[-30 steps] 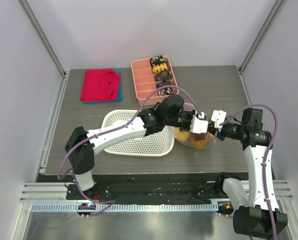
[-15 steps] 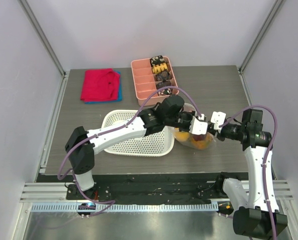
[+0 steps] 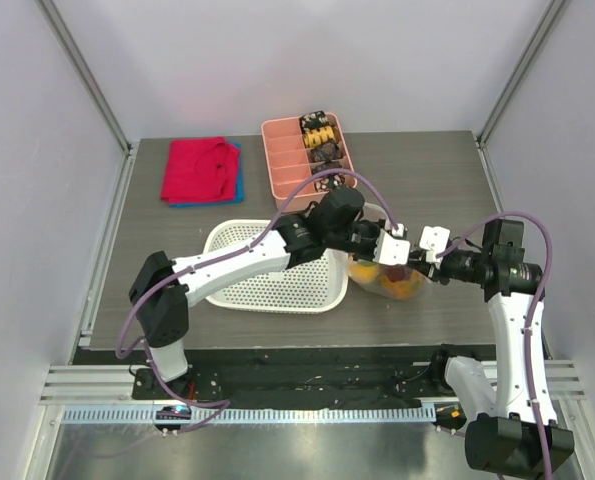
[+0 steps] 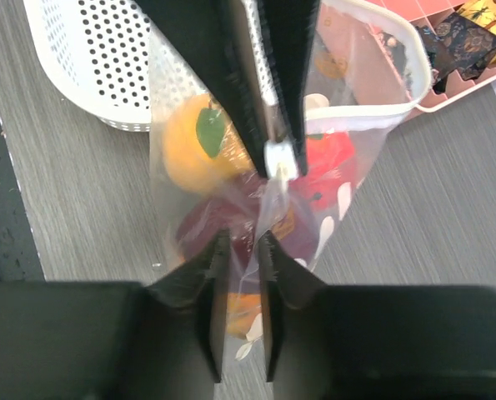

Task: Place the food in the zip-top bag and seal the zipper
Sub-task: Zip the zipper food storage bag at the center of the board.

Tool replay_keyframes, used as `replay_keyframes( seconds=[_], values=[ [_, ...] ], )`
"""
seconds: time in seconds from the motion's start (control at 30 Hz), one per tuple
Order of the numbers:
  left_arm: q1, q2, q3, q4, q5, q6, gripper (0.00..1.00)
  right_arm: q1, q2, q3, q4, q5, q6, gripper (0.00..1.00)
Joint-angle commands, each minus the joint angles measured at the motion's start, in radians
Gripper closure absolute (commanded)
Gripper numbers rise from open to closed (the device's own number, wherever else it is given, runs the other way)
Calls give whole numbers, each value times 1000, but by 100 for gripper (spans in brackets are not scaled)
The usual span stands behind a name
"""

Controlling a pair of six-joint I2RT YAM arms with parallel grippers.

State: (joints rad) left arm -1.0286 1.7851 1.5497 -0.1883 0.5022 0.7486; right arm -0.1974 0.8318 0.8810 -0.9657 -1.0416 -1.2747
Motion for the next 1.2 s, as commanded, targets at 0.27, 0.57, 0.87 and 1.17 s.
replay_keyframes(
  seconds=[0.27, 0.57, 0.87, 1.17],
  values=[
    [15, 2, 43, -2, 21, -20, 100, 3, 30, 85, -15, -55, 41, 44],
    [-5, -15, 35, 4, 32, -20, 100, 4, 95, 113, 41, -67, 51, 53],
    [-22, 8, 62, 18, 22, -32, 100, 6, 64, 81, 73, -67, 52, 72],
    [-4, 2, 36, 0, -5, -32, 100, 6, 43, 65, 76, -40, 48, 98]
  ],
)
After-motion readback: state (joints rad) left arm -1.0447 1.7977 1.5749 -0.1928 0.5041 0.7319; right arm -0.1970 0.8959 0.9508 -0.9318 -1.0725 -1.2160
